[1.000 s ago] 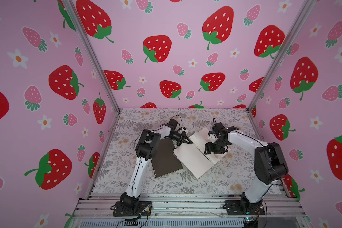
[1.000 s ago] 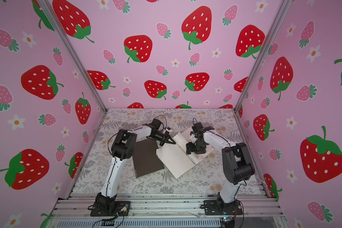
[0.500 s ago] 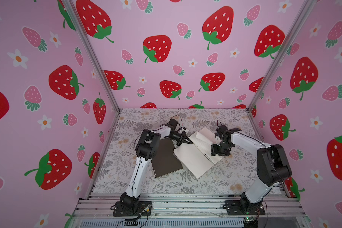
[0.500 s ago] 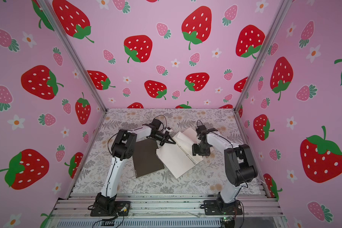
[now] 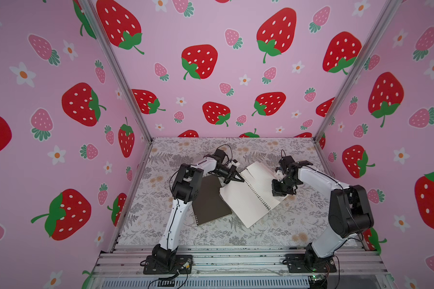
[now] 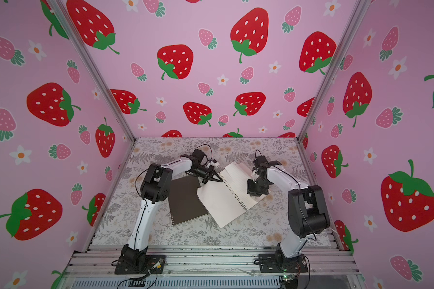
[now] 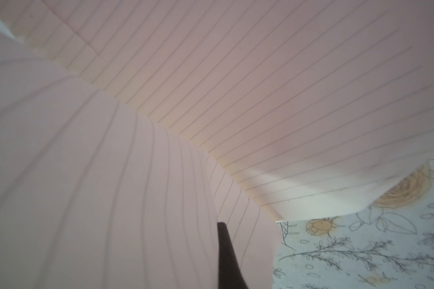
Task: Tear off pages from different notebooks
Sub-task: Tear off the paper from the notebook.
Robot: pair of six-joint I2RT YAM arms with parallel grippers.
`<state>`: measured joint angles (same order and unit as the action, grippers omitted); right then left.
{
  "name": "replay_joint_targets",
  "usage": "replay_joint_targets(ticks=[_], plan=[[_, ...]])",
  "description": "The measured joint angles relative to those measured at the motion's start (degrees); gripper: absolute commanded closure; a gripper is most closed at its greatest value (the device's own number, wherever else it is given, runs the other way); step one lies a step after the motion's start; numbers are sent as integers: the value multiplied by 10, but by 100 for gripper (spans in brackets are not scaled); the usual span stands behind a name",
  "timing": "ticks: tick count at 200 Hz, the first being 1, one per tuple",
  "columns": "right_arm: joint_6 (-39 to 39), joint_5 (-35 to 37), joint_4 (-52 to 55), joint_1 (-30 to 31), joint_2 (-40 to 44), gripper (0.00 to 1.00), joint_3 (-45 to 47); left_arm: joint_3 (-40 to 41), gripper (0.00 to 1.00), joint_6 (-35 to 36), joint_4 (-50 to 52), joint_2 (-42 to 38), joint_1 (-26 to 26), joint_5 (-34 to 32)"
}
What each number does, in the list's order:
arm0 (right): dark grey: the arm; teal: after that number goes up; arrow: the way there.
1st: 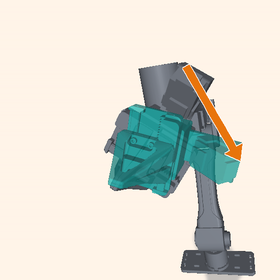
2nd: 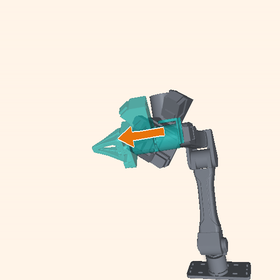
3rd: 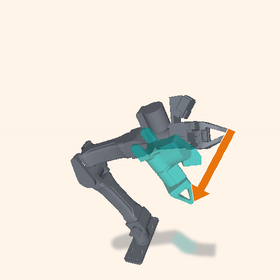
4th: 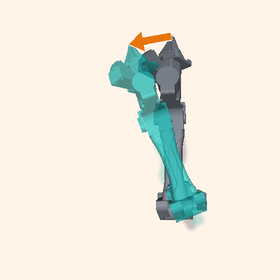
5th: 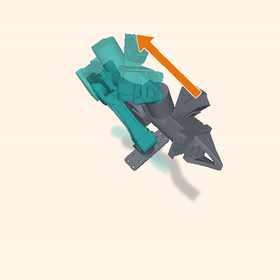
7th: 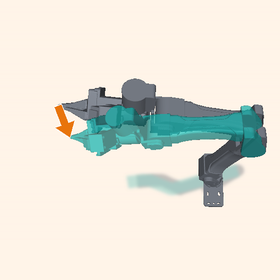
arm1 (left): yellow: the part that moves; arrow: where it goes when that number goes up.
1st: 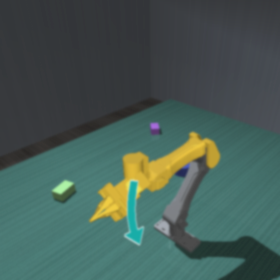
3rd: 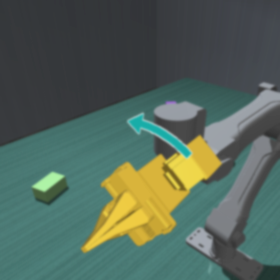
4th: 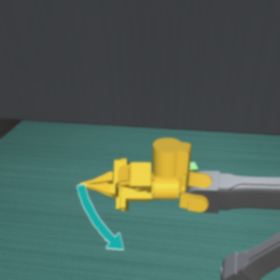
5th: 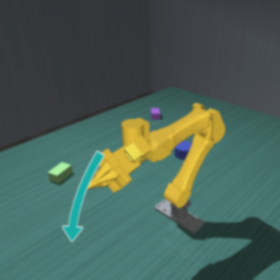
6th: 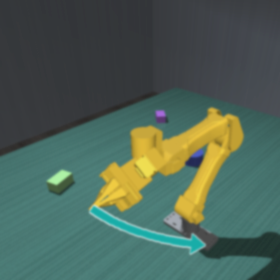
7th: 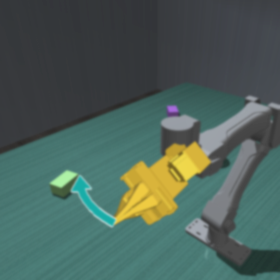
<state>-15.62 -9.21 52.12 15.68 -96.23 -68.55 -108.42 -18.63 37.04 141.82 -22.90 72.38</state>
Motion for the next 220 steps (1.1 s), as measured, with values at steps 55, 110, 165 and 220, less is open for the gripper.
replay_joint_targets(ticks=[55,110,165,220], plan=[[-26,-148,41,-10,-20,100,-121,-33,100,37,29,-32,-7,-7],[-78,-249,51,-23,-87,100,-148,-71,100,83,95,8,-32,-34],[-118,-285,47,-31,-142,100,-165,-74,100,111,130,19,-32,-64],[-122,-280,34,-48,-130,100,-132,-75,100,115,136,19,-32,-71]])
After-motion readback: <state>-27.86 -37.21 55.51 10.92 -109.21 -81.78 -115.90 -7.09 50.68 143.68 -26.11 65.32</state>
